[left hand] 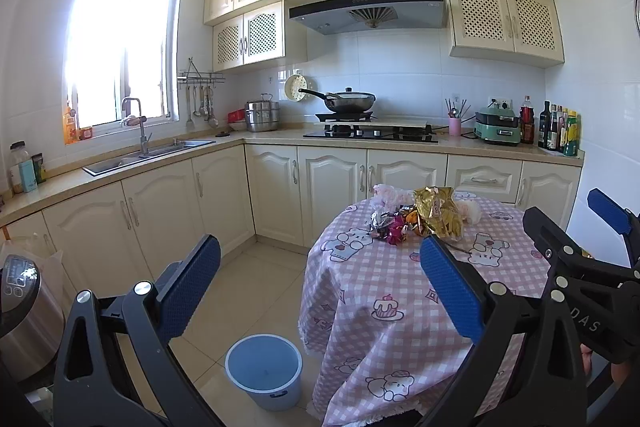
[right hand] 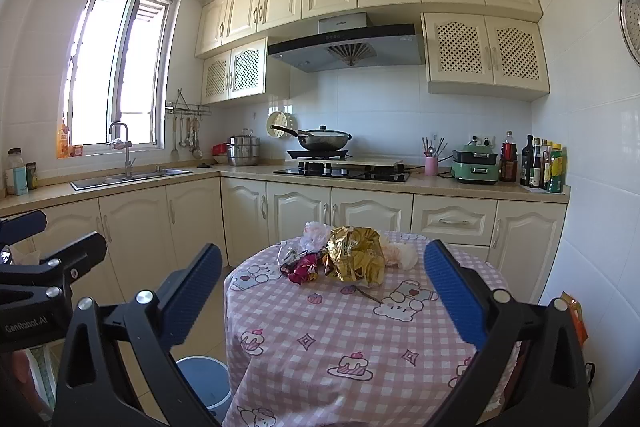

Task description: Collect trash

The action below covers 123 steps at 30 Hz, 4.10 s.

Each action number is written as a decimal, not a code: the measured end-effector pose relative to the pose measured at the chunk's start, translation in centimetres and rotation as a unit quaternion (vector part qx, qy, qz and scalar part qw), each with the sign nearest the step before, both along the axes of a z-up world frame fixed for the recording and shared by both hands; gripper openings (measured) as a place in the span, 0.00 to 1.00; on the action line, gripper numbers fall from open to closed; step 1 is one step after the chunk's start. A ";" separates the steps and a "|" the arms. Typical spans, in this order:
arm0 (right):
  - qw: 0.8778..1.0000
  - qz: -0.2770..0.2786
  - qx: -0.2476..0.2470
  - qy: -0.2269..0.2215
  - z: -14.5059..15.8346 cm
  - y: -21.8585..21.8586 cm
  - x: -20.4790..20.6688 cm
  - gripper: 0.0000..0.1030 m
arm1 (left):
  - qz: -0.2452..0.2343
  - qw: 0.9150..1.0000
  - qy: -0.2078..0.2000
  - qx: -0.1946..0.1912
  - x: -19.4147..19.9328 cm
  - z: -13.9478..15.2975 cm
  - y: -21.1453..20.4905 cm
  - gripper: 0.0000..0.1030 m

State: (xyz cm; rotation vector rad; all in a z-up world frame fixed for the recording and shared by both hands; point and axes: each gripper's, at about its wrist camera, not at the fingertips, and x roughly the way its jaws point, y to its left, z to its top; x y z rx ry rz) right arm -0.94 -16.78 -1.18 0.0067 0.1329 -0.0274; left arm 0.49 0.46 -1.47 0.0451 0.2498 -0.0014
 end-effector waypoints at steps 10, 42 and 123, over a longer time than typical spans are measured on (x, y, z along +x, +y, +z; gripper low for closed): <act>1.000 0.005 0.001 0.002 -0.1 0.2 0.0 0.96 | 0.001 1.000 0.002 0.000 0.0 0.0 0.1 0.94; 0.999 0.039 0.019 0.012 -0.2 0.5 1.2 0.96 | 0.009 1.000 0.020 -0.001 1.1 0.4 0.7 0.94; 0.979 0.043 0.089 0.176 -3.2 -3.6 30.0 0.01 | -0.129 0.966 0.196 -0.107 30.2 -5.5 0.4 0.01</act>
